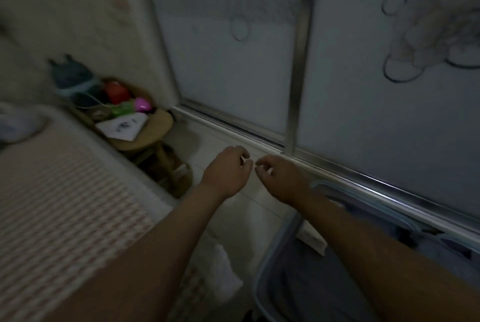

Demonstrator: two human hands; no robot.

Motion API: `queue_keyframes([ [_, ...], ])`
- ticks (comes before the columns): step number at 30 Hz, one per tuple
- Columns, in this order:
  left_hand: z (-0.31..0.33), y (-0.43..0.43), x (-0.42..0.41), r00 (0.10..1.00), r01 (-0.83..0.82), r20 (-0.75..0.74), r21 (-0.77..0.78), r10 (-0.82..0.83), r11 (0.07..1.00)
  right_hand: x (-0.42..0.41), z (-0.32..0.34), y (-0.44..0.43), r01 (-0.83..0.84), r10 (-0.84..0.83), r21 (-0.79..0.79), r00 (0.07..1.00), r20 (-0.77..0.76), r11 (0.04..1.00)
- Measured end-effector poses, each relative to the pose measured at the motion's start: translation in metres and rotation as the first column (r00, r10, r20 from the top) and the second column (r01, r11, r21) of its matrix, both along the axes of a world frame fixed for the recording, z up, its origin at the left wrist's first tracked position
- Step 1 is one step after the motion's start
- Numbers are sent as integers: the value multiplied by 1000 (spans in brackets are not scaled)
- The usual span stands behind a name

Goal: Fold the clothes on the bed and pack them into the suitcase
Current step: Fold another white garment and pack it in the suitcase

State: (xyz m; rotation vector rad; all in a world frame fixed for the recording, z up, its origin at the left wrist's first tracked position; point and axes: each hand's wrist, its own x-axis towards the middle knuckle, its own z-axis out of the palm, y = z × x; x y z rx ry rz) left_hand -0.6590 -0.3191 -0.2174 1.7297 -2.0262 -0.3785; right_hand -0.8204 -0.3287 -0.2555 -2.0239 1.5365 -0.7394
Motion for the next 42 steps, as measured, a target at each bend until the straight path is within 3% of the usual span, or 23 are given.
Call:
queue_keyframes([
  [3,65,46,76,990,-133,34,-92,137,987,71,73,23,-150,153,-49,986,61,987],
  [7,130,131,189,936,-327,98,-110,338,939,181,150,73,-341,344,-71,939,30,937],
  [14,174,284,373,813,-573,62,-89,578,815,377,214,189,-635,626,21,756,-189,772],
  [20,137,357,485,766,-643,26,25,642,766,515,186,243,-732,714,118,594,-371,671],
  [26,65,361,546,786,-604,-58,135,615,785,610,107,236,-802,744,97,492,-453,590],
  [29,43,359,565,764,-634,-42,135,644,762,643,82,218,-778,701,89,502,-506,622],
  [33,34,357,582,757,-643,-108,53,645,764,659,94,210,-762,685,46,552,-475,646],
  [37,57,369,577,721,-693,-23,-22,692,721,644,121,230,-815,809,49,561,-175,577],
  [39,72,380,565,740,-669,42,-60,671,741,631,132,244,-842,842,12,539,-20,540],
  [42,85,399,548,769,-633,49,-81,637,770,604,153,267,-864,863,-11,501,67,503],
])
